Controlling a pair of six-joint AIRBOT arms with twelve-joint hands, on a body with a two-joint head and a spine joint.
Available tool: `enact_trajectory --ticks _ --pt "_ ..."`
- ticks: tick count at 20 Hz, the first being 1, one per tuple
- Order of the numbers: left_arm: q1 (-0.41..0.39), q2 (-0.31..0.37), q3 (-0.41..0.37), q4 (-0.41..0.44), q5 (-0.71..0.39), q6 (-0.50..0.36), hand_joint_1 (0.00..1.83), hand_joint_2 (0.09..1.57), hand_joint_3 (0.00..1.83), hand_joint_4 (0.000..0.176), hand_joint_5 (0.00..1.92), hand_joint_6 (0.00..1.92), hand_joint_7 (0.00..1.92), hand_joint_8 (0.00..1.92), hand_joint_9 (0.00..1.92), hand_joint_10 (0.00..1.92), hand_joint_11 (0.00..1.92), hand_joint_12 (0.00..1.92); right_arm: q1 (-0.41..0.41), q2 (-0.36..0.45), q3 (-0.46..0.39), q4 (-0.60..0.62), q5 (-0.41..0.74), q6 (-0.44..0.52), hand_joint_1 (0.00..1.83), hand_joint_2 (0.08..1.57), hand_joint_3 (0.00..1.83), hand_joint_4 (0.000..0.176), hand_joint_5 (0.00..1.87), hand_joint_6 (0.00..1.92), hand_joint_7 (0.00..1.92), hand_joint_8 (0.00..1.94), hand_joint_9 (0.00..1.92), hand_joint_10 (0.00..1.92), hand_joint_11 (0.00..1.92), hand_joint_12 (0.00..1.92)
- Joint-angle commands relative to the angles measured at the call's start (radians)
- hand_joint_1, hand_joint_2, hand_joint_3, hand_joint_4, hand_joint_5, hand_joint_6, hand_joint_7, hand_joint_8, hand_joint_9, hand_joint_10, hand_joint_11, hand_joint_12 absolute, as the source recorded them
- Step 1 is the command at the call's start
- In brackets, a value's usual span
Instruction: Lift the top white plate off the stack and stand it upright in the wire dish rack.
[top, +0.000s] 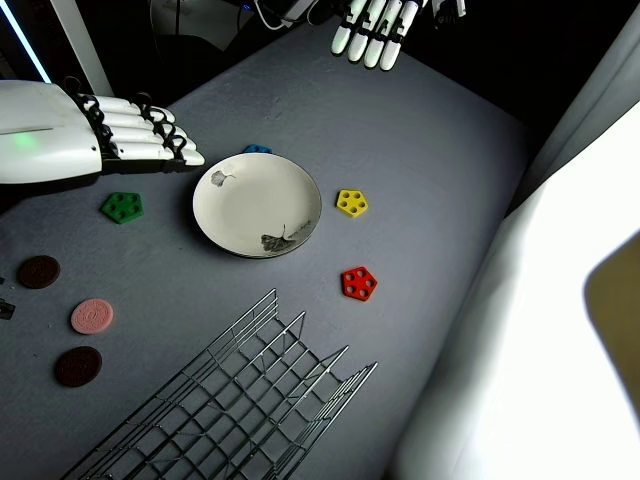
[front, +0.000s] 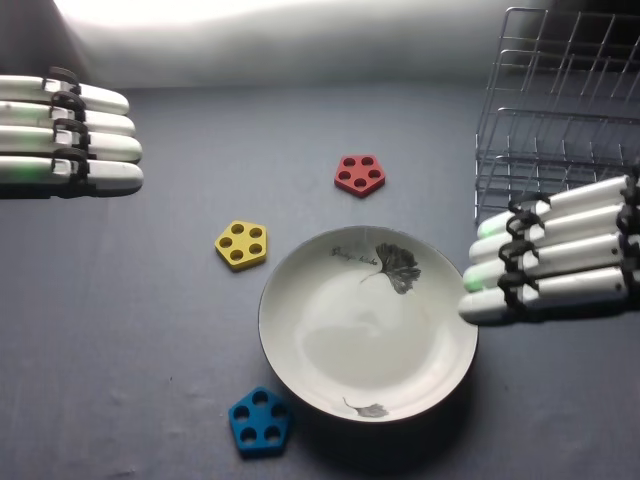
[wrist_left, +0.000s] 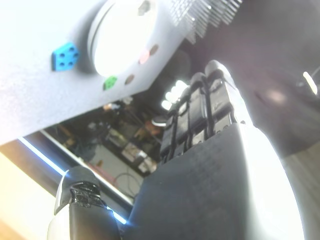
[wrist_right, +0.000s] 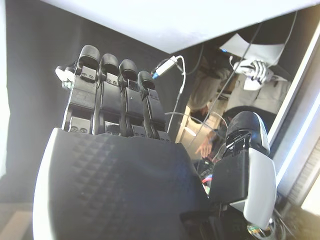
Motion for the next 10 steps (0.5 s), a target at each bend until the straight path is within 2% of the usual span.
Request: enact_trajectory --ticks 1,3,6,10 --pt "-0.019 0.009 0.001 -0.085 -0.082 -0.006 0.15 0.96 0.00 0.000 0.03 0.00 0.07 0.00 0.08 0.00 0.02 0.14 0.008 0.005 0.007 0.076 0.044 0.001 0.12 0.97 0.00 0.000 0.12 0.00 0.14 0.00 0.15 0.00 0.16 0.04" --pt "-0.020 0.008 0.001 -0.086 -0.101 -0.006 0.11 0.96 0.00 0.000 0.03 0.01 0.08 0.01 0.08 0.01 0.03 0.13 0.008 -0.003 0.012 0.076 0.044 0.001 0.11 0.96 0.00 0.000 0.13 0.00 0.15 0.00 0.15 0.00 0.16 0.03" --pt "-0.020 0.002 -0.002 -0.041 -0.117 -0.004 0.12 0.96 0.00 0.000 0.06 0.01 0.09 0.01 0.10 0.01 0.06 0.14 0.008 -0.007 0.016 0.075 0.044 0.001 0.11 0.94 0.00 0.000 0.16 0.01 0.18 0.01 0.17 0.01 0.18 0.03" --pt "-0.019 0.012 0.005 -0.048 -0.157 -0.018 0.11 0.97 0.00 0.000 0.06 0.01 0.08 0.00 0.09 0.00 0.06 0.13 -0.007 -0.011 0.026 0.093 0.044 -0.010 0.07 0.96 0.00 0.000 0.13 0.00 0.15 0.00 0.15 0.00 0.15 0.02"
